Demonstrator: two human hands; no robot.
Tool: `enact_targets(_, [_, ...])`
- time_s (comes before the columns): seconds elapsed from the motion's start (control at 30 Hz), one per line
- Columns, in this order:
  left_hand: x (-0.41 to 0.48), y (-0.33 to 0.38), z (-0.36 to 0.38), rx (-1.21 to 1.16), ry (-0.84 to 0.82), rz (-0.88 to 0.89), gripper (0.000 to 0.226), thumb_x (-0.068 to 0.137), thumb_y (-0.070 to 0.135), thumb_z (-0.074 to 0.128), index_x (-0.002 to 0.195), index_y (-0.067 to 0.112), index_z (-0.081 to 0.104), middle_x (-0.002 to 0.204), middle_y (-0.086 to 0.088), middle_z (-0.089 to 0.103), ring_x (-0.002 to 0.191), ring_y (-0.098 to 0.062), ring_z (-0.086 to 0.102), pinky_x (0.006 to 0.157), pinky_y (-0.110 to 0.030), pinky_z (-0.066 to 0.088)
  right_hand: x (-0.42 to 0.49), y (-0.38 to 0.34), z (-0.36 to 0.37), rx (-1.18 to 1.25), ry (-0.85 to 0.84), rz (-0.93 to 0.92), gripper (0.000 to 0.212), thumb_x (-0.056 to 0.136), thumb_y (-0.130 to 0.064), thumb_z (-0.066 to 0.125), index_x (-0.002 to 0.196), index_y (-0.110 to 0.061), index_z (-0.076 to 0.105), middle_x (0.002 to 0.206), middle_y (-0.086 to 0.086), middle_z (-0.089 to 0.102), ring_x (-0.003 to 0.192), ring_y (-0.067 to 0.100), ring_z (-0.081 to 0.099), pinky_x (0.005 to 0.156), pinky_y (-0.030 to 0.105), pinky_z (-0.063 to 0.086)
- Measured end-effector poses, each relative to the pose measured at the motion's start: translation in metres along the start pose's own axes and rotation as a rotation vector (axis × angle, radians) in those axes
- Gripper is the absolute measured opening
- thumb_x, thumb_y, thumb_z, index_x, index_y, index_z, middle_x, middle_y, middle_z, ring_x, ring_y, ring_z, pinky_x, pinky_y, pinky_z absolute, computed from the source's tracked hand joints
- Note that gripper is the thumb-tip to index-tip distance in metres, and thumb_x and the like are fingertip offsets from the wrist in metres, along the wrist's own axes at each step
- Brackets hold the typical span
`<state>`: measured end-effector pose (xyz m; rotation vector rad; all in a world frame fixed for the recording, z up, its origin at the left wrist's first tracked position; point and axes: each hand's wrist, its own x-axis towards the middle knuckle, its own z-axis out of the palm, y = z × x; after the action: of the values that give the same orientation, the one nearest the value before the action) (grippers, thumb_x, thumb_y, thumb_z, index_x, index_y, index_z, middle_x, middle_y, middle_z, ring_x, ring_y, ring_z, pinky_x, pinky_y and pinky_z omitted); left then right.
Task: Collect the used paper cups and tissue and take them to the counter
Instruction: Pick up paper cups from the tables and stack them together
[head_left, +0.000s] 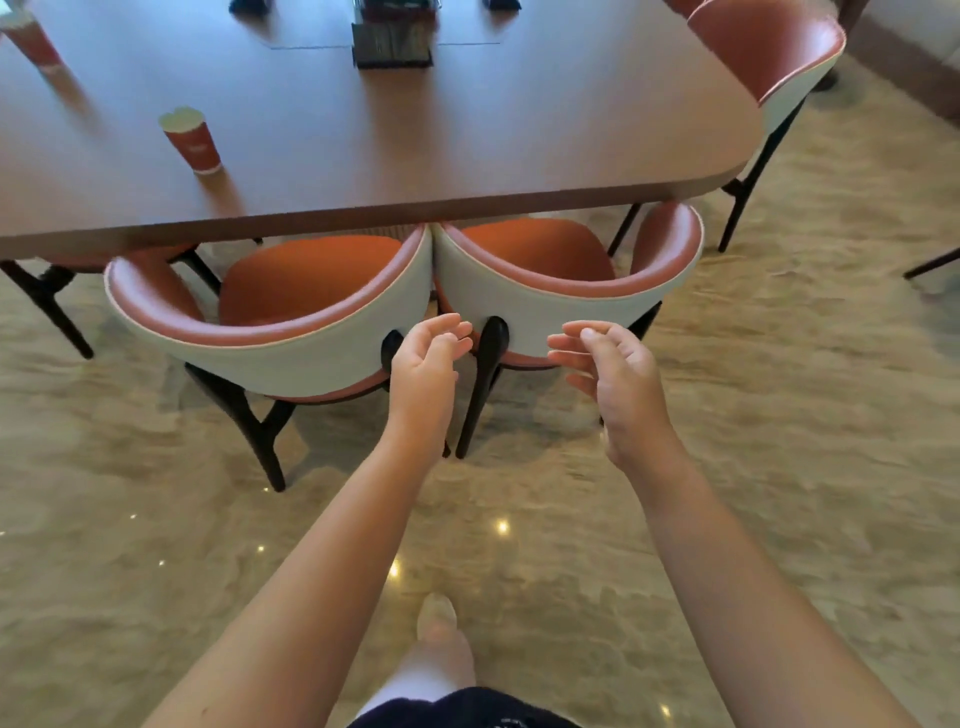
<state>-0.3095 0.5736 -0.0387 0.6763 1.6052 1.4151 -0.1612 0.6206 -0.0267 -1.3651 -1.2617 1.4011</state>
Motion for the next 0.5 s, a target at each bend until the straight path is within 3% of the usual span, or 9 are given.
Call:
enact_targets(0.1, [0.039, 0.015, 0.013, 0.007, -0.041, 0.028, 0.023, 0.096, 0.018, 0.036, 0.109, 0.025, 0.054, 0.111, 0.007, 0.061, 0.108, -0.007, 0.056, 0.09, -0.026, 0.042, 0.035, -0.014, 0.001, 0.034, 0.05, -0.033, 0.021, 0.094, -0.018, 0.042, 0.087, -0.023, 0.061, 0.091, -0.001, 0.071, 0.087, 0.012, 0.066, 0.072, 0.023, 0.045])
enact_targets(0.27, [0.082, 0.036, 0.053, 0.03, -0.106, 0.089, 0.023, 0.093, 0.018, 0.041, 0.094, 0.035, 0.056, 0.11, 0.007, 0.062, 0.112, -0.01, 0.054, 0.092, -0.029, 0.042, 0.086, -0.029, -0.02, 0.07, 0.135, -0.037, 0.023, 0.094, -0.016, 0.039, 0.088, -0.022, 0.061, 0.098, 0.005, 0.07, 0.09, 0.018, 0.065, 0.081, 0.031, 0.046])
enact_targets(0.4, [0.116, 0.045, 0.1, 0.061, -0.15, 0.091, 0.024, 0.095, 0.015, 0.037, 0.107, 0.025, 0.055, 0.105, 0.011, 0.061, 0.108, -0.01, 0.056, 0.09, -0.027, 0.043, 0.127, -0.037, -0.044, 0.112, 0.179, -0.042, 0.025, 0.095, -0.015, 0.039, 0.087, -0.023, 0.061, 0.09, 0.001, 0.07, 0.084, 0.014, 0.066, 0.073, 0.025, 0.046])
enact_targets(0.5, [0.142, 0.051, 0.141, 0.057, -0.139, 0.096, 0.024, 0.096, 0.015, 0.035, 0.111, 0.021, 0.054, 0.11, 0.006, 0.061, 0.107, -0.01, 0.057, 0.094, -0.029, 0.044, 0.164, -0.042, -0.064, 0.094, 0.169, -0.058, 0.024, 0.095, -0.013, 0.039, 0.088, -0.02, 0.061, 0.088, 0.001, 0.069, 0.084, 0.015, 0.066, 0.075, 0.025, 0.05])
